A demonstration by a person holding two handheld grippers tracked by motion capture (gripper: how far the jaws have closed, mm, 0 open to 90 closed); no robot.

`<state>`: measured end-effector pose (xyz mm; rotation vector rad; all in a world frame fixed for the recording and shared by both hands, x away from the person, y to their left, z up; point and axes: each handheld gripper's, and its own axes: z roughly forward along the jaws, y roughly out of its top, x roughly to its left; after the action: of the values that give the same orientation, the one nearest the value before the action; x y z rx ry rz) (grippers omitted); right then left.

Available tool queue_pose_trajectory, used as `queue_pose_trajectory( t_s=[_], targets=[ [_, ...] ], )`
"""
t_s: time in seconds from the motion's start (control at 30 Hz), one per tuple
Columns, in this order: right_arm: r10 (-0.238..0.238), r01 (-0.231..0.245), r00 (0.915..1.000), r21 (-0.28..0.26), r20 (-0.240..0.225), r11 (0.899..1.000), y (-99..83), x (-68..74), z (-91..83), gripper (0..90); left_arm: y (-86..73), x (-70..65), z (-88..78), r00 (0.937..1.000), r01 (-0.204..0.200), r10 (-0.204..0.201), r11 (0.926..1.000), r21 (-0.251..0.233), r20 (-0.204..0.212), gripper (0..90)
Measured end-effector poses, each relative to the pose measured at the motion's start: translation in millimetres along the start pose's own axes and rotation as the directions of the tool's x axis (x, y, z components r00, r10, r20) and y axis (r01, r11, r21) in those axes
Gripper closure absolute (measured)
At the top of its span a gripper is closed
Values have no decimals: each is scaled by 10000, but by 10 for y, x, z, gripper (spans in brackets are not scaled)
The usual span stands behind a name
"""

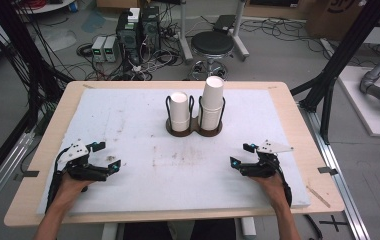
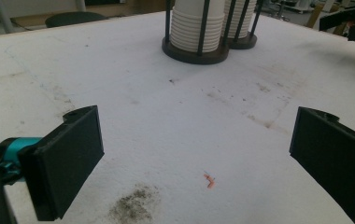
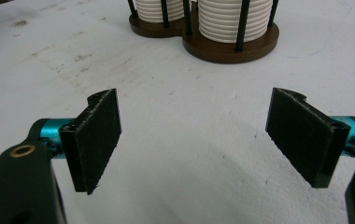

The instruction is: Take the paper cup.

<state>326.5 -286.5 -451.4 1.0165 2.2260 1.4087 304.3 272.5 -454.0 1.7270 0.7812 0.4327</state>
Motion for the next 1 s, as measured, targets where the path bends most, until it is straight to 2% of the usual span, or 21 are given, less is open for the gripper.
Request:
queue_pose_trajectory(
  t_s=[0.13, 0.27, 0.4, 0.6, 0.7, 0.83, 1.0],
  targets=[
    [-220, 221, 9996, 70, -163, 9997, 3, 25, 3, 186, -1, 7, -1, 10000, 97, -97, 9999, -31, -3, 28],
    [-508, 508, 9987, -103, -13, 9987, -4, 47, -8, 186, -1, 4, 0, 10000, 60, -60, 10000, 3, -44, 28],
    [-507, 505, 9987, -118, -92, 9987, -6, 42, -12, 186, -2, 6, 0, 9999, 127, -127, 9999, 9, -79, 27],
    [-346, 343, 9991, -107, -262, 9994, -5, 28, -13, 186, -3, 3, 0, 9999, 118, -118, 9999, 6, -126, 27],
    [-247, 246, 9996, -64, -159, 9997, -3, 29, -12, 186, -3, 4, 1, 9998, 156, -156, 9999, -5, -119, 27],
    [-329, 325, 9992, -187, -220, 9993, -8, 24, -23, 186, -2, 12, -2, 9997, 202, -202, 9998, 0, -154, 27],
    [38, -34, 9995, 144, -318, 9999, 20, 0, -4, 186, -3, 32, -4, 9987, 472, -473, 9989, -36, -212, 27]
  ],
)
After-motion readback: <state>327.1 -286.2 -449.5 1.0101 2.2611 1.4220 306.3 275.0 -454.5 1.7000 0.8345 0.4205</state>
